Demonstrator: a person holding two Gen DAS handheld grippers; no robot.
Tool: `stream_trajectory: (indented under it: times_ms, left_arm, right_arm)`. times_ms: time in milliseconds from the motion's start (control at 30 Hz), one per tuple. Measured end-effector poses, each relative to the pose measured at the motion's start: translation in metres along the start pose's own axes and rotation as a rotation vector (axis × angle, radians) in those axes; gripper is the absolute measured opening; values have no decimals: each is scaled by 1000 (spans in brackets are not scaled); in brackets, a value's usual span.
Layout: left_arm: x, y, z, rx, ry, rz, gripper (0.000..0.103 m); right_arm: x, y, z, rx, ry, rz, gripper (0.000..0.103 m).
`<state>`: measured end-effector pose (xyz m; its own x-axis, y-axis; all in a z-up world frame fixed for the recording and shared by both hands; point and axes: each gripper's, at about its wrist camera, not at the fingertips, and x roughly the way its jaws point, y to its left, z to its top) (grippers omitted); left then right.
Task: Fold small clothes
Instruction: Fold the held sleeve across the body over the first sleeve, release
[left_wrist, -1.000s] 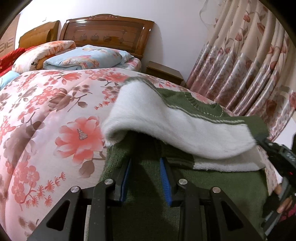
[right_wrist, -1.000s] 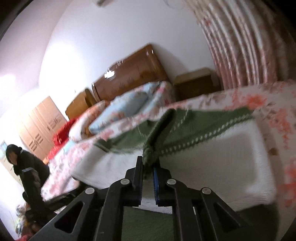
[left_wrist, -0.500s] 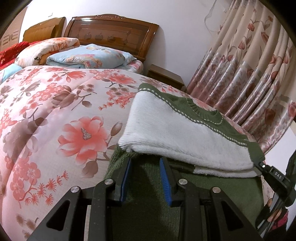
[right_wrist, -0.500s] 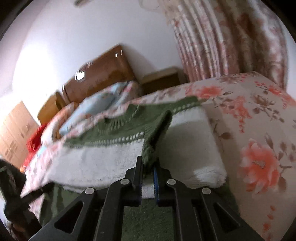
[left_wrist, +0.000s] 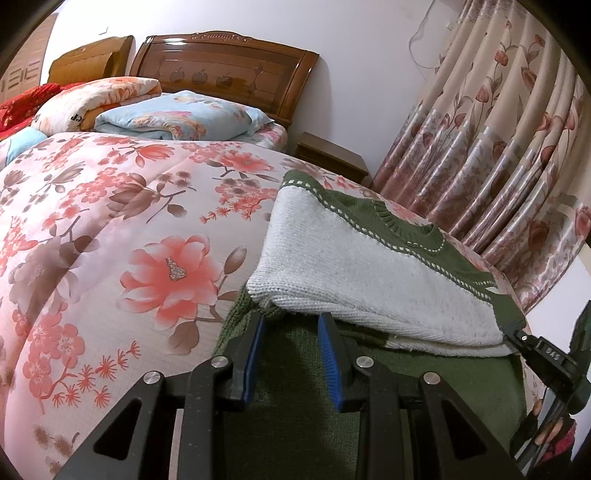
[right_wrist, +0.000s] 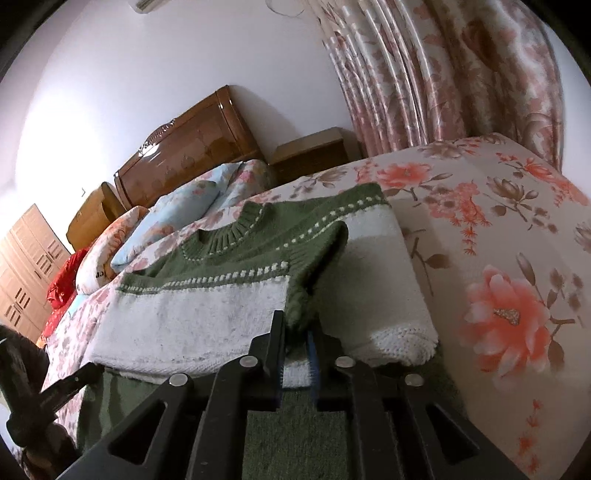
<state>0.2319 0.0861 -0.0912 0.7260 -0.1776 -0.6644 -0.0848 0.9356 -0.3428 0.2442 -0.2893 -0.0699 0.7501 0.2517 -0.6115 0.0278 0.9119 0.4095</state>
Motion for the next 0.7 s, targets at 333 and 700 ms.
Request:
stream_trajectory:
  times_ms: [333, 700]
  left_arm:
    - [1, -1, 0, 3, 3, 3, 30]
    - [-50, -24, 25, 14, -264, -84, 37]
  right_arm:
    - [-6, 67, 8, -346, -63, -90, 103]
    - [30, 56, -10, -407, 119, -149, 103]
